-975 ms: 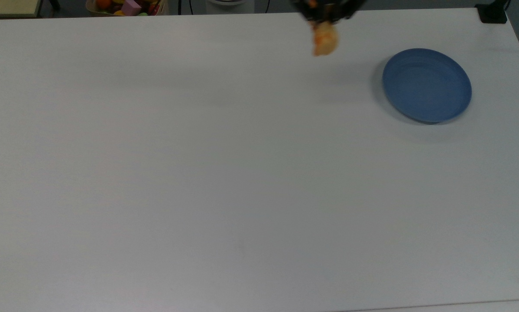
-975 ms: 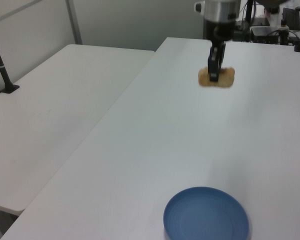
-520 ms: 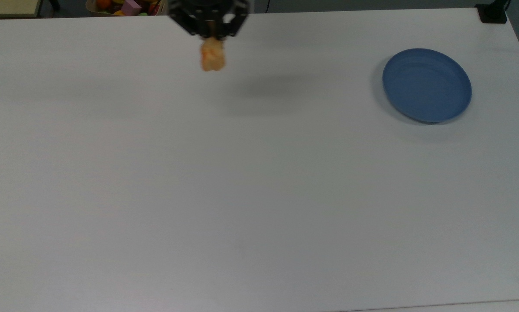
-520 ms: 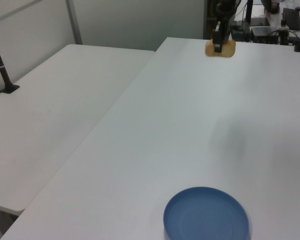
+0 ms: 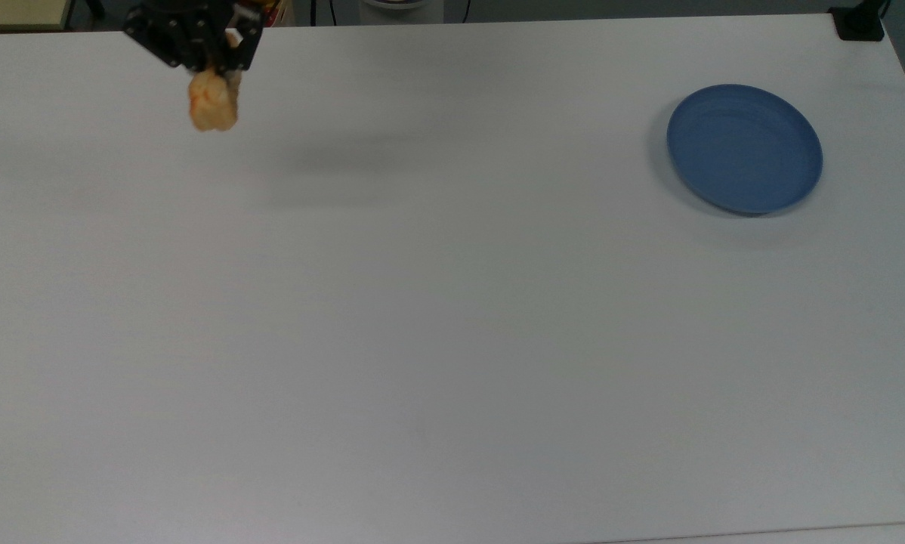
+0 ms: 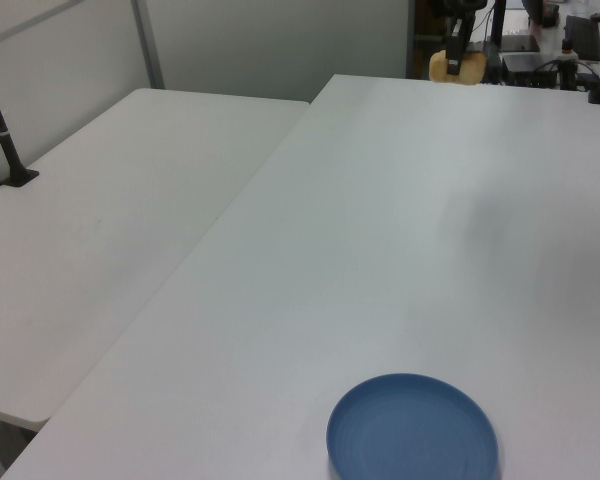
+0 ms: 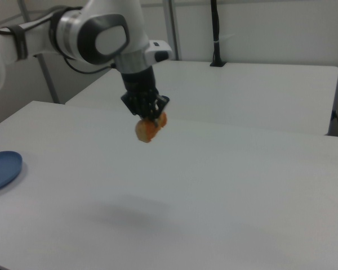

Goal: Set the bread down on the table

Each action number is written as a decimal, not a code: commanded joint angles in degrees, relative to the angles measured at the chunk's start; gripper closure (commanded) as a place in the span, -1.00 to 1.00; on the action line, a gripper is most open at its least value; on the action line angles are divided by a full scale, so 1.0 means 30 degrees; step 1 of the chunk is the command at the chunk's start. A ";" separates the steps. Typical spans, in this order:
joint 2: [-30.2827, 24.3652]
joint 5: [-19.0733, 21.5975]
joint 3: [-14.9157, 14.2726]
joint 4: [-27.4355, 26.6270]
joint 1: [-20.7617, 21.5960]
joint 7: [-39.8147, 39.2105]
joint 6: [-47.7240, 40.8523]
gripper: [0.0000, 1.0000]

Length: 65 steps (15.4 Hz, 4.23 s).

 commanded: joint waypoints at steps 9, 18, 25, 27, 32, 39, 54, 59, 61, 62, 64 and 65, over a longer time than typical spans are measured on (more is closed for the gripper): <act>0.5930 -0.1561 0.1417 0.3188 0.0907 0.0382 0.3947 1.00; 0.9332 -0.6017 0.2356 0.3131 0.2581 0.5304 0.6701 0.79; 1.0390 -0.7574 0.2797 0.3102 0.2610 0.7620 0.7849 -0.07; 1.0420 -0.7749 0.2855 0.3073 0.2611 0.8557 0.7878 -1.00; 1.0361 -0.7809 0.3936 0.3014 0.2581 0.9614 0.7762 -1.00; 1.0302 -0.9241 0.4613 0.2926 0.2581 0.9703 0.7673 -1.00; 0.7028 -0.4940 0.6224 0.2839 0.1029 1.1579 0.5744 -1.00; 0.1963 -0.3593 0.6166 -0.0699 0.0648 1.1344 0.4279 -1.00; -0.0059 -0.3357 0.5991 -0.2165 0.0589 1.1257 0.2905 -1.00; -0.0939 -0.2949 0.5932 -0.2868 0.0560 1.0908 0.2434 -1.00; -0.3078 -0.1485 0.5261 -0.4888 0.0355 0.8251 0.1524 -1.00; -0.3753 -0.1277 0.4938 -0.5476 0.0355 0.7310 0.1202 -1.00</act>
